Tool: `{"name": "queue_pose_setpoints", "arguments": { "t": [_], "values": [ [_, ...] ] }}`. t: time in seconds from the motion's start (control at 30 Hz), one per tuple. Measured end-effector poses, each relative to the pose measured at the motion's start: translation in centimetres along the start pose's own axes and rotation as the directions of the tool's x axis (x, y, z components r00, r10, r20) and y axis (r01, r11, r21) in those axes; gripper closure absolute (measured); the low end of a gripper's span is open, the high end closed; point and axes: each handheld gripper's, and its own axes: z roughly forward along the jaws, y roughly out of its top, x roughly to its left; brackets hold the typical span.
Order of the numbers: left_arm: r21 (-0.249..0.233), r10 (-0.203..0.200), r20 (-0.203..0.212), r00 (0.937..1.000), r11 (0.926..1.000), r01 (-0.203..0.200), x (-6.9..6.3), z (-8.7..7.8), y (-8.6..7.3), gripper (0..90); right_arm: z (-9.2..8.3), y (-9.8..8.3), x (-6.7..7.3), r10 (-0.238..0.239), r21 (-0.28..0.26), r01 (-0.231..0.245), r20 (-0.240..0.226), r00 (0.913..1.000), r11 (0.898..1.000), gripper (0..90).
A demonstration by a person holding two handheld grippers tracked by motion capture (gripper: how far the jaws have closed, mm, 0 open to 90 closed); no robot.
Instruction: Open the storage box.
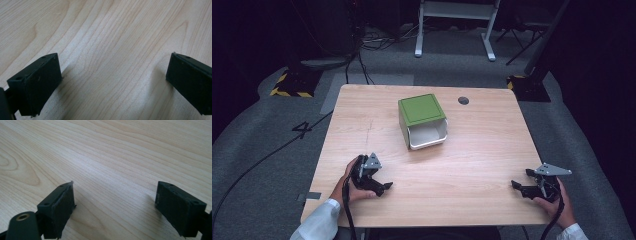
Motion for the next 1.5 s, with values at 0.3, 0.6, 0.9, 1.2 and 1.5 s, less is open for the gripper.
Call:
{"name": "queue_pose_setpoints", "arguments": {
  "t": [0.3,0.6,0.9,1.2,1.5],
  "values": [
    [0.004,0.029,0.048,0.9984,0.9996,-0.029,-0.4,-0.2,0.7,16.4,0.0,0.0,0.0,0.000,0.000,0.000,0.000,1.0000,1.000,15.8],
    [-0.028,0.073,0.065,0.9952,0.9970,-0.072,-1.3,-0.5,2.6,21.3,0.0,0.0,0.0,0.000,0.000,0.000,0.000,1.0000,1.000,15.8],
    [-0.086,0.124,0.058,0.9907,0.9893,-0.118,-2.2,-1.1,5.5,25.1,0.0,0.0,0.0,0.000,0.000,0.000,0.000,1.0000,1.000,15.8],
    [-0.147,0.165,0.055,0.9847,0.9768,-0.156,-3.3,-0.9,9.0,28.8,0.0,0.0,0.0,0.000,0.000,0.000,0.000,1.0000,1.000,15.8],
    [-0.185,0.177,0.012,0.9842,0.9677,-0.172,-4.0,0.1,12.0,26.8,0.0,0.0,0.0,0.000,0.000,0.000,0.000,1.0000,1.000,15.8]
  ]
}}
